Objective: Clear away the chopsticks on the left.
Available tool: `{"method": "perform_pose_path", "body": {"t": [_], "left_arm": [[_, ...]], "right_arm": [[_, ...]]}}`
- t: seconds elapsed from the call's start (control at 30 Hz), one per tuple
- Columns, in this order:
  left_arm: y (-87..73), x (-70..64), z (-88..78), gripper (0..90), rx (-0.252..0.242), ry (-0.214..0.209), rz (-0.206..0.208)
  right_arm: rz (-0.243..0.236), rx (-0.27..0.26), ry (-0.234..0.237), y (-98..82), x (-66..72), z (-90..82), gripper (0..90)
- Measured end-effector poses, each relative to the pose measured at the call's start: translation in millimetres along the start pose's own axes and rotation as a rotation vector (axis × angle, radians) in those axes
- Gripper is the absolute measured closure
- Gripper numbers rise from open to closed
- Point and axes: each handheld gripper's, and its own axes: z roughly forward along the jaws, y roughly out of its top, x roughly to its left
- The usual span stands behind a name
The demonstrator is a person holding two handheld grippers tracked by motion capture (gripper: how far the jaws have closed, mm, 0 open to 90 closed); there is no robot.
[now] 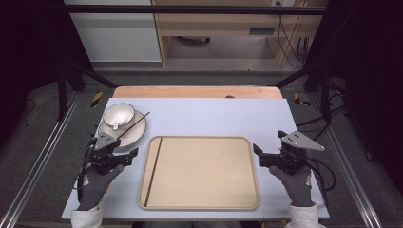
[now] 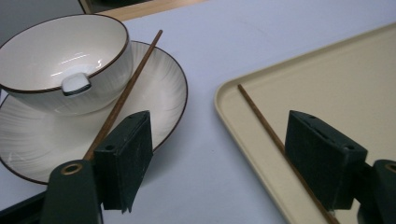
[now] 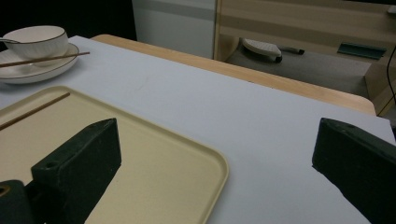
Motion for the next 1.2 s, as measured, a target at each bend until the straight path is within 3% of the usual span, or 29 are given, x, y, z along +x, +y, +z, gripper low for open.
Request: {"method": "perform_pose_path", "body": {"t": [0.3, 0.4, 0.77, 0.97, 1.0, 1.2], "left_arm": [[2.8, 22.5, 12.1, 22.9, 0.027, 0.038, 0.003], [1.5, 31.7, 19.3, 22.9, 0.061, 0.050, 0.016], [-1.5, 54.0, 36.7, 25.6, 0.116, 0.085, 0.022], [-3.4, 63.9, 49.4, 31.8, 0.148, 0.108, 0.012], [-3.4, 65.3, 52.4, 36.1, 0.157, 0.116, 0.012], [-2.1, 68.7, 62.0, 47.3, 0.171, 0.113, 0.038]], "right_arm": [[-0.002, 0.000, -0.005, 0.2, -0.7, -0.6, 1.4], [-0.003, 0.004, -0.009, 0.0, -0.5, 0.0, 1.4], [-0.011, 0.017, -0.007, -1.1, 0.9, 3.0, 1.4], [-0.014, 0.020, -0.008, -1.4, 1.2, 3.9, 1.4], [-0.014, 0.020, -0.010, -1.4, 1.0, 4.0, 1.4], [-0.017, 0.021, -0.011, -1.5, 0.9, 4.2, 1.4]]}}
